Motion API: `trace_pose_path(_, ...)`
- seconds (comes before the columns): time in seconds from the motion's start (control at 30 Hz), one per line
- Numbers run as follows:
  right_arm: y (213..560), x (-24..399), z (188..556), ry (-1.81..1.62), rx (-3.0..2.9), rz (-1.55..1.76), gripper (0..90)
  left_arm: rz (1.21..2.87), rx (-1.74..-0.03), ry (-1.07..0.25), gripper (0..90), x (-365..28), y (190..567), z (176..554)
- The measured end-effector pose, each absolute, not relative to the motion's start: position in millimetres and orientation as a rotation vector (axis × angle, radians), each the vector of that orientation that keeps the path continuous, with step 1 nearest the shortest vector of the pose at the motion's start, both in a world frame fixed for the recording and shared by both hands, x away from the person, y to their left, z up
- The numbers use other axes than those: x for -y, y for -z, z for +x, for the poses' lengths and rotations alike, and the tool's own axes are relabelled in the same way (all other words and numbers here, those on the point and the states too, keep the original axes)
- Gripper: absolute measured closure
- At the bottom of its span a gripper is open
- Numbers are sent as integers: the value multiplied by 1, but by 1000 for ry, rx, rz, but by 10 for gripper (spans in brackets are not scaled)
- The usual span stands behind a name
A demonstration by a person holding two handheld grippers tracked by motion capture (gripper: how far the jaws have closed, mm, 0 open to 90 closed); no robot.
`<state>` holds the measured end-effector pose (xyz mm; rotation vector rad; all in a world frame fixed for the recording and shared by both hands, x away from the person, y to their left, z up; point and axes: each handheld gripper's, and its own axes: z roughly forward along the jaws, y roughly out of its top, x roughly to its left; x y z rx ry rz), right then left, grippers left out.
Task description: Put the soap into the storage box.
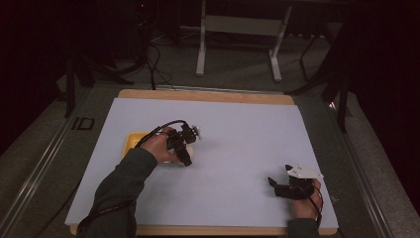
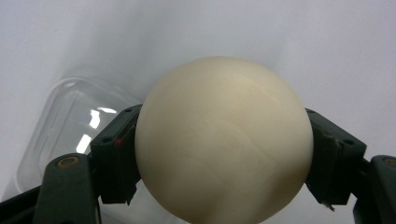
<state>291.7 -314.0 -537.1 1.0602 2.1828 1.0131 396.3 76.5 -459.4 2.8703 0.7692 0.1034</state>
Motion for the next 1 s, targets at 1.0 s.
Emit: trace_pose_path(1.0,537,314,291,-1016,-2179,1063,165,2767,-1022,-187,246,-105,447,408)
